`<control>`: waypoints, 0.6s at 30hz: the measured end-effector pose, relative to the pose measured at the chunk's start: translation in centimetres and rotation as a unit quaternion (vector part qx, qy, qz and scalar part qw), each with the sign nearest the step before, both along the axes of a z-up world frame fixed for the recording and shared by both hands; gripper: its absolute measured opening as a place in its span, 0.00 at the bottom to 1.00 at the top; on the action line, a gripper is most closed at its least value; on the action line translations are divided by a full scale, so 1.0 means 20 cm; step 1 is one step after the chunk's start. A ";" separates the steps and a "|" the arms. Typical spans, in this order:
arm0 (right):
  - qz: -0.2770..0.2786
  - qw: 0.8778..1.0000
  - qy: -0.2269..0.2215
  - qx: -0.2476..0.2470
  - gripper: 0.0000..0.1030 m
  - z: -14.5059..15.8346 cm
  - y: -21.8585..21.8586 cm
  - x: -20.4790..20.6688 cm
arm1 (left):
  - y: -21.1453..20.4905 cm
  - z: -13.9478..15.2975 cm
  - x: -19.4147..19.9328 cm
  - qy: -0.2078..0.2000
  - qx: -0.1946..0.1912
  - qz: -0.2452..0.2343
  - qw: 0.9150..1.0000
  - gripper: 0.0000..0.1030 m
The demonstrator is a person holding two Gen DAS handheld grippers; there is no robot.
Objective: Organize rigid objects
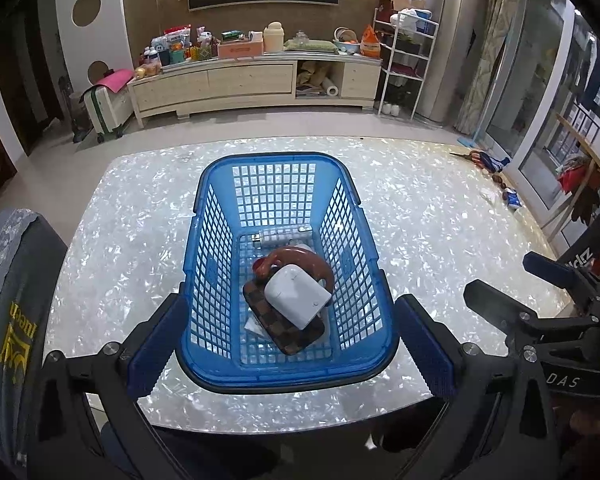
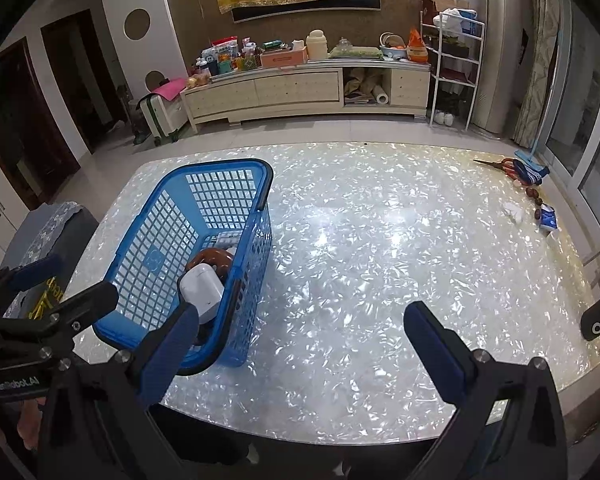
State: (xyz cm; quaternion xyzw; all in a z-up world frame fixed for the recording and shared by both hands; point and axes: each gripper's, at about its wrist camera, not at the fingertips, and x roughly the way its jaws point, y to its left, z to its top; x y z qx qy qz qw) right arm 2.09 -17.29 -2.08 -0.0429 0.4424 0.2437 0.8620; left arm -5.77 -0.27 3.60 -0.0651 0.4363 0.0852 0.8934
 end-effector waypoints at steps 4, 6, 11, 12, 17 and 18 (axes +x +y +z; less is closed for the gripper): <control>0.002 1.000 -0.002 -0.004 1.00 0.00 0.01 0.00 | 0.01 0.00 -0.01 -0.002 -0.001 -0.001 1.000 1.00; 0.003 1.000 -0.001 -0.003 1.00 0.00 0.01 0.00 | 0.01 0.00 -0.01 -0.002 -0.001 0.000 1.000 1.00; 0.007 1.000 -0.002 -0.003 1.00 0.00 0.01 0.00 | 0.01 0.00 -0.01 -0.003 -0.004 0.000 1.000 1.00; 0.008 1.000 -0.002 -0.003 1.00 0.00 0.01 0.00 | 0.01 0.00 -0.01 -0.004 -0.004 0.000 1.000 1.00; 0.010 1.000 0.002 -0.002 1.00 -0.01 0.01 0.01 | 0.00 0.00 -0.02 -0.006 -0.002 -0.004 1.000 1.00; 0.010 1.000 0.002 -0.002 1.00 -0.01 0.01 0.01 | -0.01 0.00 -0.02 -0.007 -0.002 -0.005 1.000 1.00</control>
